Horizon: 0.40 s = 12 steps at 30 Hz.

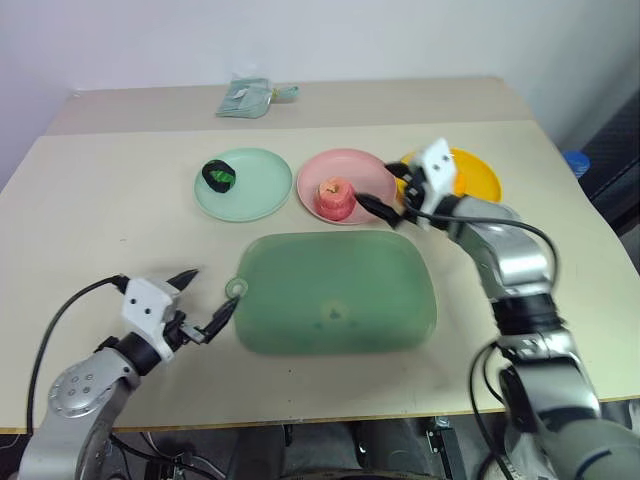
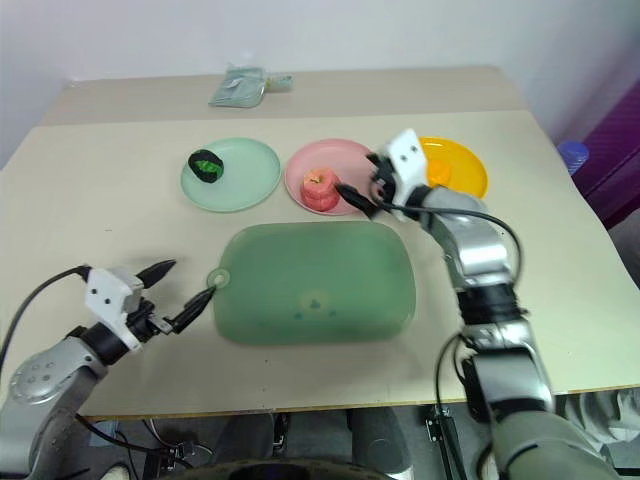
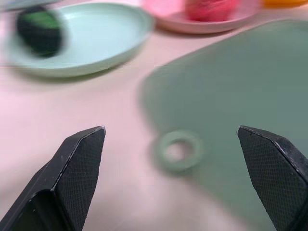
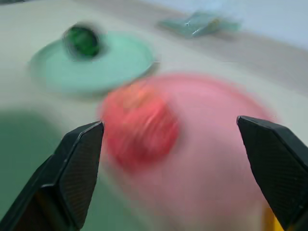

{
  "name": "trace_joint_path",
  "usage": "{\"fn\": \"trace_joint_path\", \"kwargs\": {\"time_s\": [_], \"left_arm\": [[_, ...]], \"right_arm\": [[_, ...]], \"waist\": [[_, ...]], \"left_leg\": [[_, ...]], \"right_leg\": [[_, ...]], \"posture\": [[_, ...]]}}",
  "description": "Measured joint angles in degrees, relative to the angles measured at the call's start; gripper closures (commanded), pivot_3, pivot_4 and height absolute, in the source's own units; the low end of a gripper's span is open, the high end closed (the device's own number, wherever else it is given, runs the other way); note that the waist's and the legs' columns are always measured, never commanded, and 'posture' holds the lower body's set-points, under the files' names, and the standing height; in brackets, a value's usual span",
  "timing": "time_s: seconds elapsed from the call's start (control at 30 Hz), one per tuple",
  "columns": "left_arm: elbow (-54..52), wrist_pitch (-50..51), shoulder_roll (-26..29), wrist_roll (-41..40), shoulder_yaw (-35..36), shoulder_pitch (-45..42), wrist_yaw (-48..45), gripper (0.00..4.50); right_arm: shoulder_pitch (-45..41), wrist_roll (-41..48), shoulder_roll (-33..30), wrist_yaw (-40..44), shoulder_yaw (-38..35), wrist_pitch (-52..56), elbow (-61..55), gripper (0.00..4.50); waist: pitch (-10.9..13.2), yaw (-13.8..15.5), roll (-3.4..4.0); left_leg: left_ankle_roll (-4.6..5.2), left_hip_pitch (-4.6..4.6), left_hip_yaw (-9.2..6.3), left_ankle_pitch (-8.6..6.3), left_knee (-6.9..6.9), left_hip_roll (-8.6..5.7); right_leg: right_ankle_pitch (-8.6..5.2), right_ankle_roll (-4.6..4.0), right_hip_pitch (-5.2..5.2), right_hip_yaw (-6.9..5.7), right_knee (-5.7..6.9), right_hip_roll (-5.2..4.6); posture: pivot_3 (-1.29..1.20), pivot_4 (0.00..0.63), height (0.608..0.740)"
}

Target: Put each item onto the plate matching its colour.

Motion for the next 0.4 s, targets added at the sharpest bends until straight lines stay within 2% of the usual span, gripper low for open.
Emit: {"fn": "trace_joint_path", "kwargs": {"time_s": [0.13, 0.27, 0.4], "left_arm": [[4.1, -0.3, 2.0, 0.2, 5.9, 1.4, -0.4, 0.00], [5.7, -1.1, 2.6, 0.2, 7.6, 1.6, -1.9, 0.00], [6.0, -1.2, 2.2, 0.2, 7.6, 1.4, -1.8, 0.00]], "right_arm": [[10.9, 5.5, -8.1, 7.1, -6.1, 2.8, -5.6, 0.01], [15.2, 7.4, -8.7, 7.2, -9.3, 3.2, -8.2, 0.01], [18.0, 7.5, -8.7, 5.7, -9.6, 3.1, -8.7, 0.01]], "waist": [[0.0, -0.7, 0.01], [0.0, -1.0, -0.02], [0.0, -0.5, -0.04]], "left_leg": [[0.01, 0.39, 0.07, 0.00, 0.00, 0.04], [0.01, 1.16, 0.15, -0.01, -0.03, 0.06], [0.01, 1.10, 0.15, 0.00, -0.03, 0.07]], "right_leg": [[0.00, -0.01, 0.34, 0.07, 0.02, 0.13], [-0.01, -0.08, 1.01, 0.13, 0.00, 0.26], [0.00, -0.05, 0.97, 0.15, 0.00, 0.20]], "posture": [[0.00, 0.150, 0.740], [0.00, 0.150, 0.740], [0.00, 0.150, 0.740]]}}
